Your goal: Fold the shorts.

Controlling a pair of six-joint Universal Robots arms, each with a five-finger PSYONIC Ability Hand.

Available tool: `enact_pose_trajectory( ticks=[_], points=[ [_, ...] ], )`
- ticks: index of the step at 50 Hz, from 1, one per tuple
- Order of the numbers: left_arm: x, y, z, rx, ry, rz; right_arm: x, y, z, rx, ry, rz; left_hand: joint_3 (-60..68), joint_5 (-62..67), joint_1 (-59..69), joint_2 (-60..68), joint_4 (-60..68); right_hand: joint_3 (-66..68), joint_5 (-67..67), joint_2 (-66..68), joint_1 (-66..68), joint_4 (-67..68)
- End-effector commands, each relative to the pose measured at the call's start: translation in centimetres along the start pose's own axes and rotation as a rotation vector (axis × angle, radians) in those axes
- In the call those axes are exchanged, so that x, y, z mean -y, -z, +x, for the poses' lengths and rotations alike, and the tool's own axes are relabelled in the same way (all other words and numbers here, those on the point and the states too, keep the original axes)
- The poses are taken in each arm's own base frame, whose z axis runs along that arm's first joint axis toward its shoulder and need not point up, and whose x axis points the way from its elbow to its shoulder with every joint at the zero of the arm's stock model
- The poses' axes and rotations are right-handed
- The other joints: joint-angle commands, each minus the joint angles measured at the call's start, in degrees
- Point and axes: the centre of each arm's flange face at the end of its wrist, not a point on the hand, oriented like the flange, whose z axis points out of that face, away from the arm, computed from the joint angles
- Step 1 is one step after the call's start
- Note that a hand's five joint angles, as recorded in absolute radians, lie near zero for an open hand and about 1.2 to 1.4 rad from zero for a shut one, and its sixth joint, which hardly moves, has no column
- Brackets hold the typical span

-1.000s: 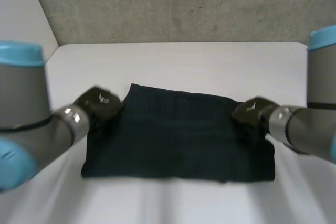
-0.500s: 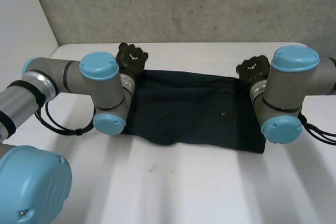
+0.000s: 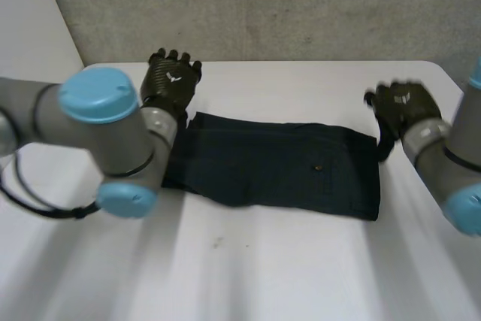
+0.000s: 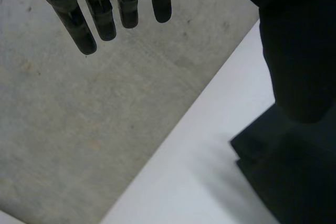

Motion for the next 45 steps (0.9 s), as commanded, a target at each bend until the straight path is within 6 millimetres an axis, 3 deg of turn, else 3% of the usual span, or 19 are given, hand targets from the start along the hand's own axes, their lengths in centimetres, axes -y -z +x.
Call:
enact_pose_trajectory(
  ticks=[1,14,20,28,34,41,42,45],
  points=[
    [-0.9,4.9,-1.2,-0.077,0.27,-0.06,-5.2,3.0,-1.9,0.151,-0.193,-0.154,-2.15,-2.68,-0.93,-1.58,-1.7,7.34,5.95,7.09,7.94,6.09],
    [-3.3,7.0,-0.6,-0.107,0.351,-0.153,-8.7,1.2,-3.0,0.136,-0.217,-0.097,-1.81,-2.34,-0.59,-1.24,-1.36,21.78,20.4,21.54,22.39,20.53],
    [-3.5,7.0,-0.5,-0.108,0.35,-0.158,-9.4,-0.1,-2.8,0.116,-0.216,-0.076,-1.98,-2.51,-0.76,-1.41,-1.53,67.57,66.18,67.32,68.17,66.32],
    [-3.1,7.1,-0.8,-0.099,0.352,-0.151,-9.5,-0.1,-0.3,0.044,-0.159,-0.111,-1.98,-2.51,-0.76,-1.41,-1.53,67.68,66.29,67.43,68.28,66.43],
    [-2.6,7.6,-1.4,-0.089,0.356,-0.141,-7.4,0.9,2.3,0.006,0.012,-0.124,-2.14,-2.68,-0.93,-1.58,-1.7,67.68,66.29,67.43,68.28,66.43],
    [-2.0,7.9,-2.2,-0.072,0.361,-0.124,-4.7,0.7,4.1,-0.026,0.367,-0.113,-2.14,-2.68,-0.93,-1.58,-1.7,67.68,66.29,67.43,68.28,66.43],
    [-2.0,7.9,-2.2,-0.07,0.363,-0.123,-4.2,0.7,3.9,-0.032,0.395,-0.103,-2.14,-2.68,-0.93,-1.58,-1.7,67.68,66.29,67.43,68.28,66.43],
    [-1.9,7.9,-2.2,-0.07,0.363,-0.121,-0.8,1.3,0.4,0.013,0.491,0.019,-2.14,-2.68,-0.93,-1.58,-1.7,67.68,66.29,67.43,68.28,66.43]
  ],
)
